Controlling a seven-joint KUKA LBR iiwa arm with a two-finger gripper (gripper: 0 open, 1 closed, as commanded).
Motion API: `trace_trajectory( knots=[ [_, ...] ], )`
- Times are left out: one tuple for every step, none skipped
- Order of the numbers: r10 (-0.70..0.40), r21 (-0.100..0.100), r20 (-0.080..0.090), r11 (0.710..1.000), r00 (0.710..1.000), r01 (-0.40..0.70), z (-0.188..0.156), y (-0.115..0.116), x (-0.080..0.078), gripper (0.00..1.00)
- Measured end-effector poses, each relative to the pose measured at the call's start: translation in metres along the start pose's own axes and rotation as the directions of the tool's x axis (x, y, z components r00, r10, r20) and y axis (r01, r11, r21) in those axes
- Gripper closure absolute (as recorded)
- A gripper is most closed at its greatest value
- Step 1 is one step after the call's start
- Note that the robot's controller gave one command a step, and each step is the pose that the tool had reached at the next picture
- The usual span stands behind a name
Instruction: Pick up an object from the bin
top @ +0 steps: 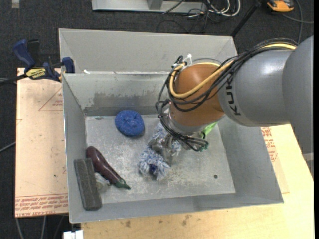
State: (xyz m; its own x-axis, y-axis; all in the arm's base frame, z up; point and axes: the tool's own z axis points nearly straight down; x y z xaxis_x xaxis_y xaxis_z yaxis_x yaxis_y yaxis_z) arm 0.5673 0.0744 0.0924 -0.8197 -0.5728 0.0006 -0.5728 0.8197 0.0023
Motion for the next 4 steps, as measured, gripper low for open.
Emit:
trace_trajectory(
  knots=[
    [0.000,0.002,0.004,1.000,1.000,0.000,-0.013,0.000,-0.001,1.00],
    [0.000,0.002,0.004,1.000,1.000,0.000,-0.023,0.000,-0.001,1.00],
    [0.000,0.003,0.004,1.000,1.000,0.000,-0.032,0.000,-0.001,1.00],
    [0.001,0.003,0.006,1.000,1.000,-0.001,-0.038,0.000,-0.002,1.00]
  ],
)
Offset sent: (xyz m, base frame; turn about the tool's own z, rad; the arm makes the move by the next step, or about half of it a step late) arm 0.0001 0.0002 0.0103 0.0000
